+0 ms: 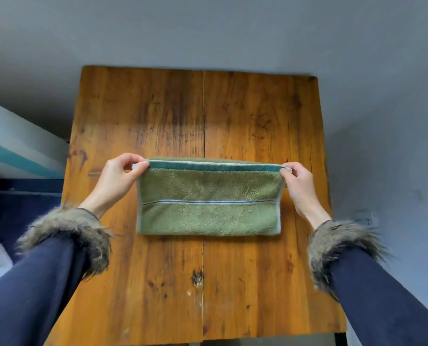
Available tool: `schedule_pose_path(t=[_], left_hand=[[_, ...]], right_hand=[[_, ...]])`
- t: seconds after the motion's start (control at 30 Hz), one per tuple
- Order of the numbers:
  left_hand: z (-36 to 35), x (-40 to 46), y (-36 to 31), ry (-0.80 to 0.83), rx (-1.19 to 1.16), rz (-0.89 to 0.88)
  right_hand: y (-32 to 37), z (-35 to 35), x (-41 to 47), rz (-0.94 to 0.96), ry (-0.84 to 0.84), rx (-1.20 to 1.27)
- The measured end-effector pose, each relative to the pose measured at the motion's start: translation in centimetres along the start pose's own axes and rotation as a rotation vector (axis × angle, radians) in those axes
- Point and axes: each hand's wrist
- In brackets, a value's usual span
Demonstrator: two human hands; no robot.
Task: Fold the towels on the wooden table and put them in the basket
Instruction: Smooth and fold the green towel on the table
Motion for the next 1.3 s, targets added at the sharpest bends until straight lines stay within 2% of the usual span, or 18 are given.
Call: schedule_pose_path(t=[0.33, 0.67, 0.93, 1.0, 1.07, 1.1, 1.17, 1.23, 1.3], left_hand=[[-4.5, 4.2, 2.7, -0.049, 0.135, 0.079], [-5.7, 4.4, 3.3, -0.118, 0.191, 0.006], [-5.8, 4.4, 3.4, -0.148, 0.283, -0.033], [-5.5, 3.7, 2.8, -0.261, 0.375, -0.038], [-6.2, 1.6, 1.9, -0.356, 0.446, -0.155], [-7.3, 0.0, 1.3, -0.344, 0.458, -0.261], [-10.5, -3.3, 1.0, -0.194, 0.493, -0.468], [-13.6, -5.5, 1.4, -0.002, 0.580, -0.514], [-14.8, -5.3, 2.3, 0.082, 0.675, -0.481]], right_hand=[[-3.1, -3.3, 3.0, -0.027, -0.112, -0.157], [-3.9, -4.5, 3.5, 0.019, -0.224, -0.285], [-3.6, -4.4, 3.4, 0.026, -0.240, -0.399], [-3.3, -4.1, 2.5, 0.112, -0.285, -0.476], [-3.0, -4.9, 0.4, 0.301, -0.307, -0.542], [-3.0, -6.0, -1.1, 0.391, -0.263, -0.554], [-3.8, -8.9, -4.0, 0.545, -0.118, -0.613], [-5.2, -11.4, -5.6, 0.627, -0.017, -0.691], [-6.4, -11.9, -5.2, 0.614, 0.019, -0.768]])
Point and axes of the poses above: each hand's wrist, its own x-axis towards the middle knuckle, its own z-axis out of the back of the hand, y = z × x, and after that the axes turned 5 degrees about -y, right-handed
